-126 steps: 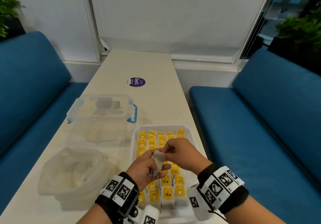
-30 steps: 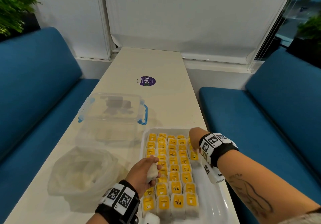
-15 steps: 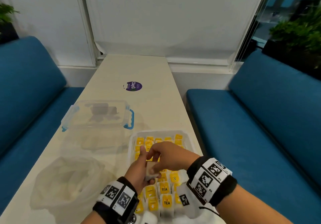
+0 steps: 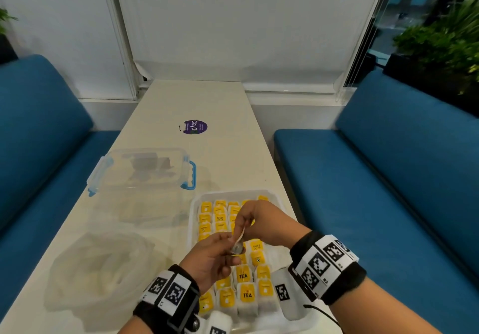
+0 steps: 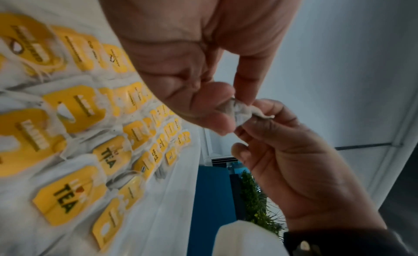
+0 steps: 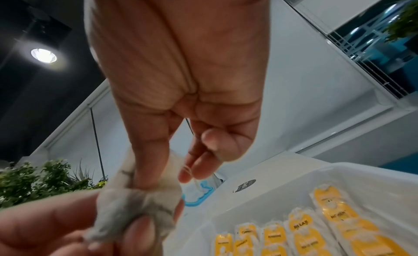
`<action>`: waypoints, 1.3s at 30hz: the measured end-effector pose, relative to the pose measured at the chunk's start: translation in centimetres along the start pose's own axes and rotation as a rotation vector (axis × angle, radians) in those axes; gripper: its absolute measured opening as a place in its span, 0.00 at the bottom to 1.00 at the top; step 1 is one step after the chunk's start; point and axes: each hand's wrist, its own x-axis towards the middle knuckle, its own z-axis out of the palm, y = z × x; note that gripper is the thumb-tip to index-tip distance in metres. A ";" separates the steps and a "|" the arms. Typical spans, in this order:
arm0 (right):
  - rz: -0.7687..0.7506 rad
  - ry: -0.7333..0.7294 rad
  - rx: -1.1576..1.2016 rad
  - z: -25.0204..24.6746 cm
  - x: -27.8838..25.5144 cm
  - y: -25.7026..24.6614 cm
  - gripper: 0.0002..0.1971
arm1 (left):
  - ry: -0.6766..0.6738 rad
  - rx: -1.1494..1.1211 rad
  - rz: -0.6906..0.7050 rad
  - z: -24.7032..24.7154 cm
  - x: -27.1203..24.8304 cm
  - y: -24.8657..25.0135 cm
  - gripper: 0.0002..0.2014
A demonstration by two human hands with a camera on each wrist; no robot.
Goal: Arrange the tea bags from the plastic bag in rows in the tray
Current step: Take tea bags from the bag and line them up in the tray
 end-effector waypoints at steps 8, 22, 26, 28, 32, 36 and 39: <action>0.114 -0.014 0.337 0.3 -0.4 -0.1 0.06 | 0.082 -0.011 0.122 0.2 0.3 -0.1 0.09; 0.100 0.013 -0.222 -1.6 0.6 1.0 0.07 | 0.510 0.440 0.332 -3.0 0.6 -0.3 0.14; 0.124 -0.024 -0.301 -2.0 1.2 1.5 0.09 | 0.573 0.612 0.246 -5.3 1.4 -1.2 0.23; 0.145 -0.003 -0.378 -2.4 1.5 1.8 0.09 | 0.508 0.618 0.166 -5.9 1.2 -1.7 0.27; 0.197 -0.053 -0.588 -2.7 1.9 2.8 0.11 | 0.399 0.544 0.098 -6.9 0.7 -2.4 0.27; 0.285 -0.313 -0.792 -1.7 1.9 3.8 0.14 | 0.374 0.453 0.083 -7.1 0.4 -2.2 0.26; 0.329 -0.442 -0.815 -1.3 2.0 3.8 0.16 | 0.350 0.401 0.081 -6.8 -0.1 -2.0 0.25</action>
